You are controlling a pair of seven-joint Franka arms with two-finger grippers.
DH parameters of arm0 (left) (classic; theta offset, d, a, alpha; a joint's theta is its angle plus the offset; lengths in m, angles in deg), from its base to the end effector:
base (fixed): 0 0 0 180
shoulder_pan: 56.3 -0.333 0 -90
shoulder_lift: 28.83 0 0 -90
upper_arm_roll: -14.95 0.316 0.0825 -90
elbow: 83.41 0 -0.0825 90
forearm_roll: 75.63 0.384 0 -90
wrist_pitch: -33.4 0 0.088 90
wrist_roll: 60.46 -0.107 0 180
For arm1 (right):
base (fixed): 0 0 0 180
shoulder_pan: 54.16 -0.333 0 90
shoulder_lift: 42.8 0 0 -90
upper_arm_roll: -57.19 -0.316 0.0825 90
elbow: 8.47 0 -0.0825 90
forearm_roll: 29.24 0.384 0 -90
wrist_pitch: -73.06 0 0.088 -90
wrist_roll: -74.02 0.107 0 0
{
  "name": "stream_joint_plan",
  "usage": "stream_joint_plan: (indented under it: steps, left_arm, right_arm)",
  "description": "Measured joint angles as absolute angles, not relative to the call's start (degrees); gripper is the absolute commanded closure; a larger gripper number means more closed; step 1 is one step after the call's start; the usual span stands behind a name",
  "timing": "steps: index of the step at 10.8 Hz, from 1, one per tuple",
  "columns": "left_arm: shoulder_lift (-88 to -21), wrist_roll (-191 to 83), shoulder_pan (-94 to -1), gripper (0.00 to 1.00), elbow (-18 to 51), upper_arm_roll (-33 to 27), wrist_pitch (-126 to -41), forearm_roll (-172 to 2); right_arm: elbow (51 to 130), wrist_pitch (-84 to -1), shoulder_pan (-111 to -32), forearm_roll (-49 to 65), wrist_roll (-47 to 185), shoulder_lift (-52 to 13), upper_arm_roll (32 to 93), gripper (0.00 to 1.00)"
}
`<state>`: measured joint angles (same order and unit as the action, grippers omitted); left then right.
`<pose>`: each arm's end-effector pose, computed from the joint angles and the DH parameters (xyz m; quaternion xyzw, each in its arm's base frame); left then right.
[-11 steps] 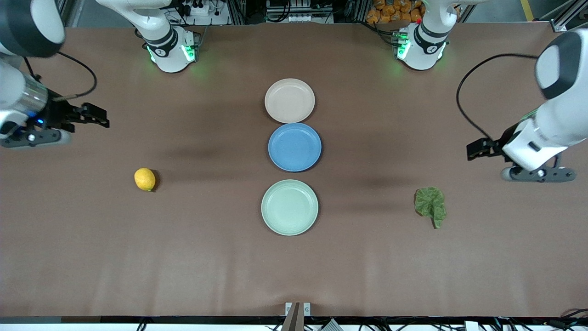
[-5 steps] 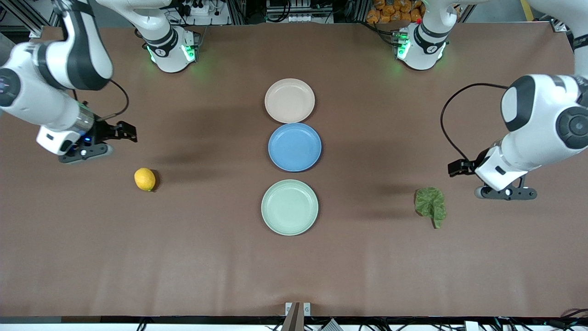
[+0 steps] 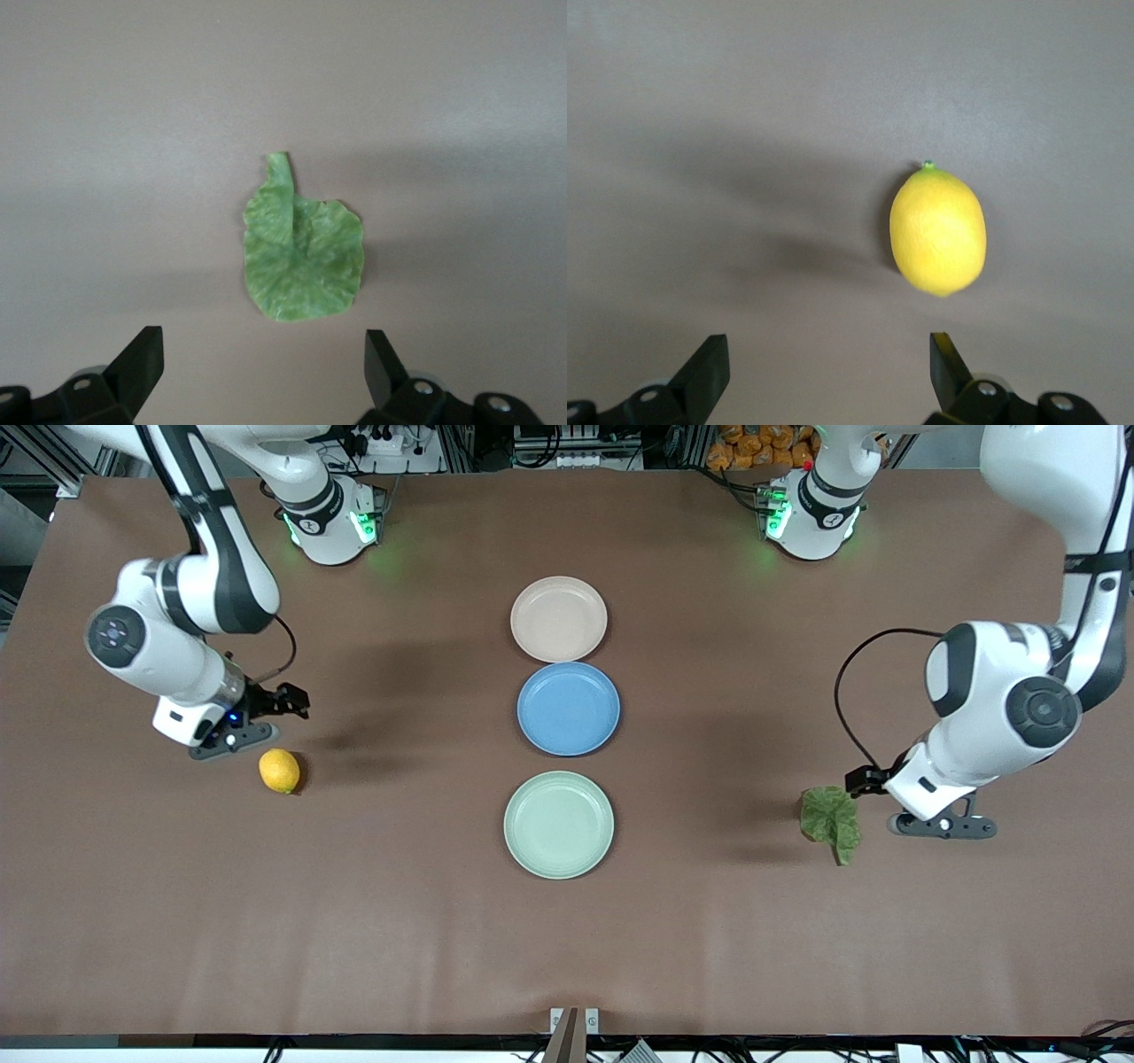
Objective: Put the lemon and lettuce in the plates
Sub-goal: 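Close the right gripper on the lemon while the left gripper grasps the lettuce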
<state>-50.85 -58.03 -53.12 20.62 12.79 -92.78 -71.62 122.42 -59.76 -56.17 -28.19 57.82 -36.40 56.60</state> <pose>0.6399 -0.0557 0.3291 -0.9988 0.0446 -0.0028 0.0211 0.5171 0.0238 0.2981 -0.9868 -0.1568 0.0379 0.0116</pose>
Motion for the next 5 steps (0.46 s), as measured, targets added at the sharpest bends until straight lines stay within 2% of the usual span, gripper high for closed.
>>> stream_joint_plan:
  steps: [5]
  left_arm:
    - [-58.3, -58.0, -53.2, 0.00, 21.8, 12.8, -103.0, -71.5]
  right_arm:
    - [120.0, -63.2, -55.7, -29.1, 53.9, -30.8, 57.0, 0.00]
